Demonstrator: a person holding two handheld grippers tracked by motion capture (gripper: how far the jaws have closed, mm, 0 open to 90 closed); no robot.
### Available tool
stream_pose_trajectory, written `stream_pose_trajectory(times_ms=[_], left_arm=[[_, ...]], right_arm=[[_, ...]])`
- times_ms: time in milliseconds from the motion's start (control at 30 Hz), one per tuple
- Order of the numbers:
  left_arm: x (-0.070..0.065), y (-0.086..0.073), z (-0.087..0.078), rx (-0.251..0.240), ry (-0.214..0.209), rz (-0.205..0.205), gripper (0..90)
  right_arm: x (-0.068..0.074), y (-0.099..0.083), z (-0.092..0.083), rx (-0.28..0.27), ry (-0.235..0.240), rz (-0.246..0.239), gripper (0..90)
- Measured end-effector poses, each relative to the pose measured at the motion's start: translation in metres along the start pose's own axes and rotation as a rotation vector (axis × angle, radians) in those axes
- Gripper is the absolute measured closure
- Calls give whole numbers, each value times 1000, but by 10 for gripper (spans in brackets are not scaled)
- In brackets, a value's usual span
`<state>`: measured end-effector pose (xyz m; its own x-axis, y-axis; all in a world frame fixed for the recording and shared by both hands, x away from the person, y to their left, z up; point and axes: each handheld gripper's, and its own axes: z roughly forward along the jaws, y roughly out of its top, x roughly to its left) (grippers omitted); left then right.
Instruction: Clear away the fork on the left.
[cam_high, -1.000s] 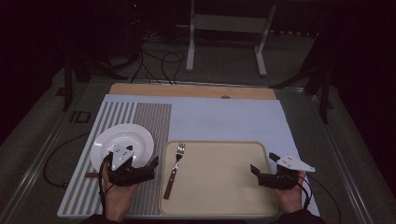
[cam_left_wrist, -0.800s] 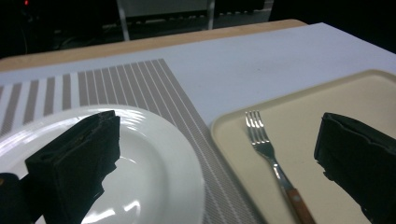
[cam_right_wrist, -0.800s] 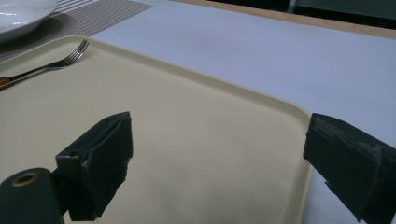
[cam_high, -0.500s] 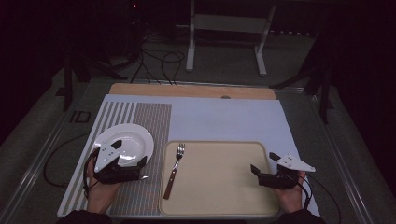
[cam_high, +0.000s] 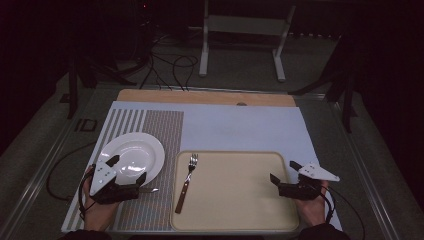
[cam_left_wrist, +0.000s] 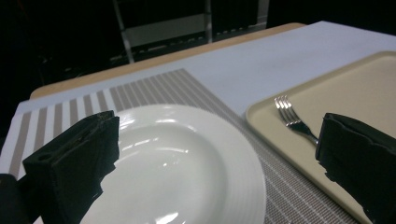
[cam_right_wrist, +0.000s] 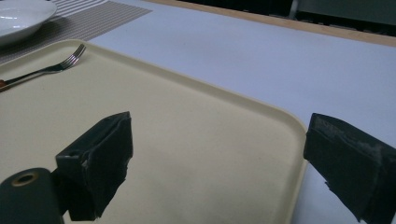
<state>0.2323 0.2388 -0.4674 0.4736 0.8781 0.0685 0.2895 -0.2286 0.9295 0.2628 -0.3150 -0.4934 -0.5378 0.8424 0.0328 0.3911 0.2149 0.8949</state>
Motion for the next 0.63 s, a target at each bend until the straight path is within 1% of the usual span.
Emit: stream_pose_trajectory(times_ms=[100, 133, 367, 433, 567, 633], left_arm=[[1, -3, 0, -1, 8, -6, 0], [2, -7, 0, -2, 9, -16, 0], [4, -17, -1, 9, 11, -20, 0], [5, -19, -1, 12, 13, -17, 0], [8, -19, -4, -6, 10, -29, 0], [8, -19, -4, -4, 11, -30, 0]], right_arm=[[-2, 0, -1, -6, 1, 3, 81], [-4, 0, -3, -16, 2, 6, 81], [-5, -1, -5, -25, 2, 4, 81], [-5, -1, -6, -28, 6, 4, 81], [-6, -2, -5, -24, 10, 6, 81], [-6, -3, -5, -22, 8, 7, 81]])
